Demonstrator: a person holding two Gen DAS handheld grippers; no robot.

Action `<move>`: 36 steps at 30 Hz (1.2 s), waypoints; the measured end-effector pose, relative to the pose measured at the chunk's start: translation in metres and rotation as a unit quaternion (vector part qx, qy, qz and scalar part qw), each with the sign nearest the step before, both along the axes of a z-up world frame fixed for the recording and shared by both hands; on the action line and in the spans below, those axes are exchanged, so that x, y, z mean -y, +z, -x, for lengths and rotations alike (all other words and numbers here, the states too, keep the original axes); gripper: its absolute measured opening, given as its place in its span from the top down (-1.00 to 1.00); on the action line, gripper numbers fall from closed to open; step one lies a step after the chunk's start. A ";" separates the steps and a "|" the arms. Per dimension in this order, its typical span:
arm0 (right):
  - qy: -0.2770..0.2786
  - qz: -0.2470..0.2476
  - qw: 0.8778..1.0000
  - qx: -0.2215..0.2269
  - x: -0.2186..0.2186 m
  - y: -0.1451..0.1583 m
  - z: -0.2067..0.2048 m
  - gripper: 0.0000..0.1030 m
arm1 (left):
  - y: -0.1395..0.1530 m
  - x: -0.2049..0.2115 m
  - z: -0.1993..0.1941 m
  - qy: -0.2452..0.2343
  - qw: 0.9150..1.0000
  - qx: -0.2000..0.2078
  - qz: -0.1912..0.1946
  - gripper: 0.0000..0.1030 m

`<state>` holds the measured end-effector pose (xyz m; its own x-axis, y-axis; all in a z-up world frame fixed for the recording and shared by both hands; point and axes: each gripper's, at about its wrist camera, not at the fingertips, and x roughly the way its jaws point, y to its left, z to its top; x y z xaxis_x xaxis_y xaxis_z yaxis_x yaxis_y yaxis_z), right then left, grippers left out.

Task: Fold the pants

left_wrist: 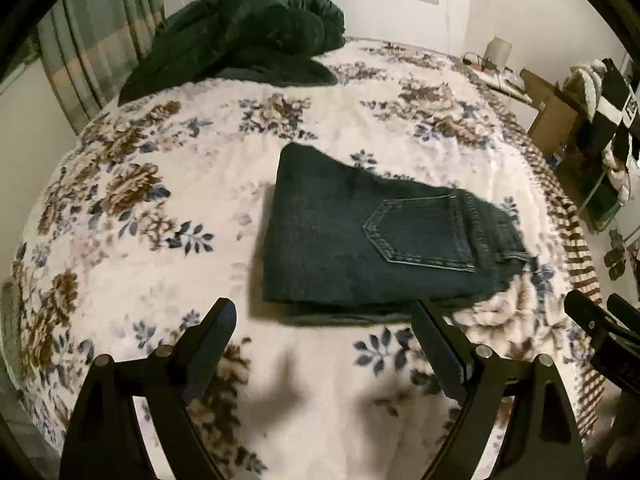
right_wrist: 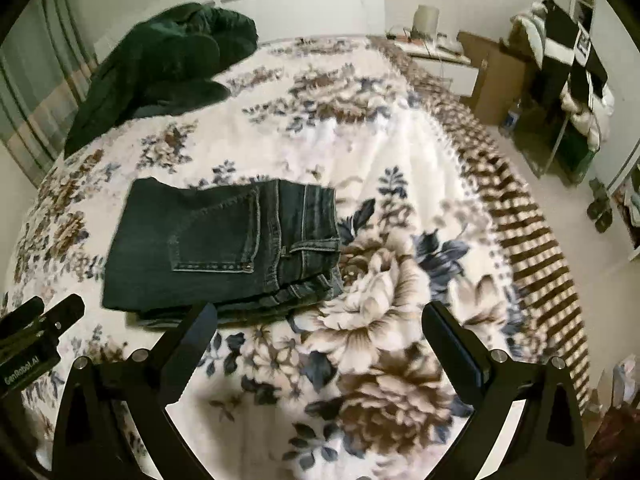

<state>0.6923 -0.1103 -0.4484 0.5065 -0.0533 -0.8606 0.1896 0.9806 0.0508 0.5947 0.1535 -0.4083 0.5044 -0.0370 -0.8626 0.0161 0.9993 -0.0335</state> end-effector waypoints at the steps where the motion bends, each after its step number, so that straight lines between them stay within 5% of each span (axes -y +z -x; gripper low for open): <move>1: 0.000 0.001 1.000 0.004 0.000 0.012 0.009 -1.00 | 0.010 0.002 0.009 0.002 1.000 0.006 0.001 -0.73; 24: 0.041 0.018 0.991 0.128 0.012 0.310 0.259 -1.00 | 0.251 0.042 0.222 0.010 0.995 0.100 -0.006 -0.73; 34: 0.059 0.039 0.986 0.150 0.001 0.405 0.351 -1.00 | 0.318 0.032 0.278 0.018 0.990 0.142 -0.007 -0.73; 36: 0.059 0.029 0.986 0.154 -0.001 0.420 0.368 -1.00 | 0.325 0.028 0.289 0.019 0.988 0.150 -0.012 -0.89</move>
<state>0.3238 -0.1090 -0.0279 0.7488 -0.0228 -0.6624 0.0583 0.9978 0.0316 0.3060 0.1256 -0.0832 0.7378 0.0056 -0.6750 -0.0167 0.9998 -0.0099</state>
